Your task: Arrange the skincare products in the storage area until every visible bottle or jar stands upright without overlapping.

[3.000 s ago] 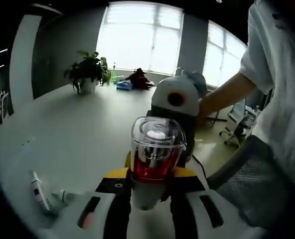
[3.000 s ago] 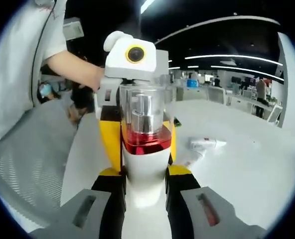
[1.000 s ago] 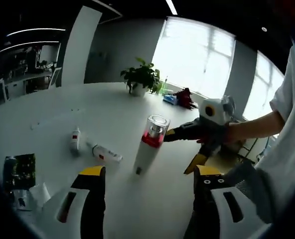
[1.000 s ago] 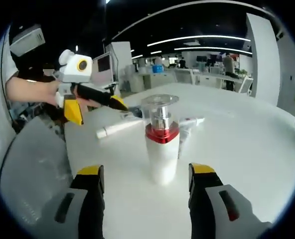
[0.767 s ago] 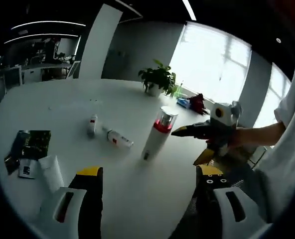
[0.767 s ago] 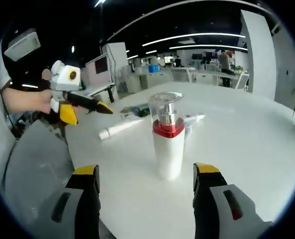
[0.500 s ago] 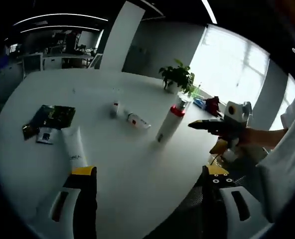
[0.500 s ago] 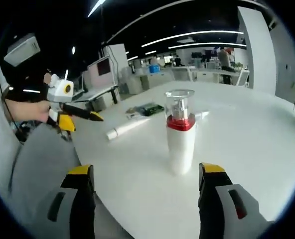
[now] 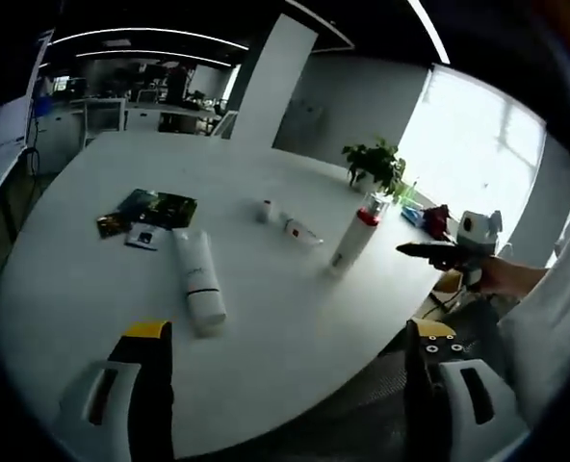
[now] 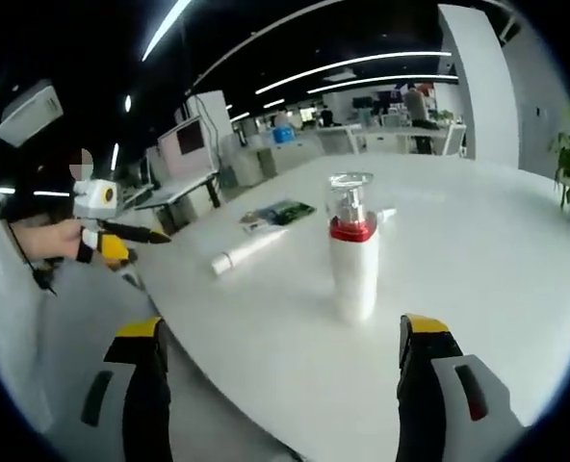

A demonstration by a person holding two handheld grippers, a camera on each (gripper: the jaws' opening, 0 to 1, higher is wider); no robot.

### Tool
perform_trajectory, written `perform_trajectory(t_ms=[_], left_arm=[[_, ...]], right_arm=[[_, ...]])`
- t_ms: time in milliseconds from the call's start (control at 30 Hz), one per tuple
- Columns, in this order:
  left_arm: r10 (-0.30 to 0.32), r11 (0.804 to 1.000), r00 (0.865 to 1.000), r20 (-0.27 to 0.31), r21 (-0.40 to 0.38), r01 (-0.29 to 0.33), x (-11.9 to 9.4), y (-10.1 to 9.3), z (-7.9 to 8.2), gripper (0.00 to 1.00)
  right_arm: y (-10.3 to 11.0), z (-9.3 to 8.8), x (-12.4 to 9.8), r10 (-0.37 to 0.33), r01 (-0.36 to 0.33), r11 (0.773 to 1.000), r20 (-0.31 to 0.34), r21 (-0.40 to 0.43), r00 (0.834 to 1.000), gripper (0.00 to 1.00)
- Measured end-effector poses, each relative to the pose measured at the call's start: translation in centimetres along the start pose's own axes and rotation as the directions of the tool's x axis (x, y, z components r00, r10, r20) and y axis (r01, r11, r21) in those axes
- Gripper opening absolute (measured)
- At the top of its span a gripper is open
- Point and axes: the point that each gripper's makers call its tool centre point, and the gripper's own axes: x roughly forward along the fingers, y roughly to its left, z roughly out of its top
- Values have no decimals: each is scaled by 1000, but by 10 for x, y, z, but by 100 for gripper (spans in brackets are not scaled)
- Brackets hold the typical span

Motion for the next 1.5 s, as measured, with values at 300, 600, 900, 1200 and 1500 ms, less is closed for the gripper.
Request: perform_trajectory(t_ms=[300, 600, 900, 1200, 1500], left_arm=[[36, 999, 999, 26, -12, -36, -8, 8, 5, 99], [33, 999, 999, -10, -29, -33, -5, 14, 4, 99], [31, 999, 998, -47, -43, -33, 8, 18, 6, 99], [52, 997, 994, -100, -47, -57, 33, 29, 5, 97], [105, 991, 978, -182, -63, -119, 51, 44, 2, 91]], right_arm=[[9, -2, -5, -11, 10, 1000, 16, 12, 1000, 100], [2, -6, -4, -27, 27, 999, 11, 38, 1000, 100], [8, -15, 4, 2, -2, 1000, -47, 3, 999, 100], [1, -15, 3, -8, 10, 999, -42, 41, 999, 99], [-7, -17, 6, -13, 16, 997, -46, 71, 999, 96]])
